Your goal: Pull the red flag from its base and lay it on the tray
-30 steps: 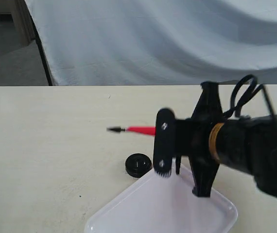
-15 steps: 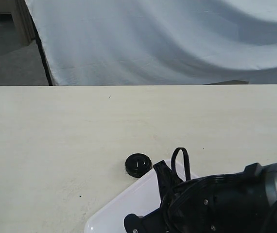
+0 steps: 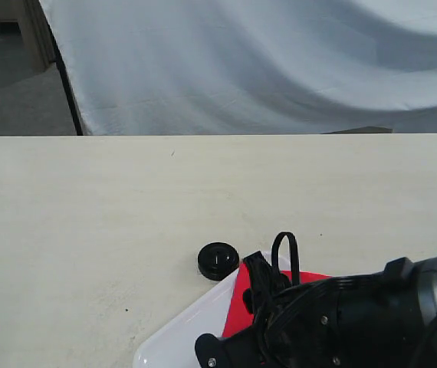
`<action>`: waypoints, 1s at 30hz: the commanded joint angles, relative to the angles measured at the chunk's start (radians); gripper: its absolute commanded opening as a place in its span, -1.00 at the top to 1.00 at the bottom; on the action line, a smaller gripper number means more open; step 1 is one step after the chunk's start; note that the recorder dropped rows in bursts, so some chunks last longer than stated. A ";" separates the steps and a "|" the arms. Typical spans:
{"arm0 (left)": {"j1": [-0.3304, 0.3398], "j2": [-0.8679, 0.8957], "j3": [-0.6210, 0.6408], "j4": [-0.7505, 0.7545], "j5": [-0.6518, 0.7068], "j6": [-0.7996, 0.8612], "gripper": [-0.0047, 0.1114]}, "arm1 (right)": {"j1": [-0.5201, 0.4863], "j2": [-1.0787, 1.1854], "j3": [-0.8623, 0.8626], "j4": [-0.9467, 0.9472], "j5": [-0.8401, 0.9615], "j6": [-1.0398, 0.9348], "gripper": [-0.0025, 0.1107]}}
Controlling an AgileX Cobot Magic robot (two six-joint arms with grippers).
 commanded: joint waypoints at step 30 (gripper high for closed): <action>-0.005 -0.001 0.002 -0.006 -0.006 -0.002 0.89 | -0.500 -0.250 -0.165 0.488 0.007 0.381 0.95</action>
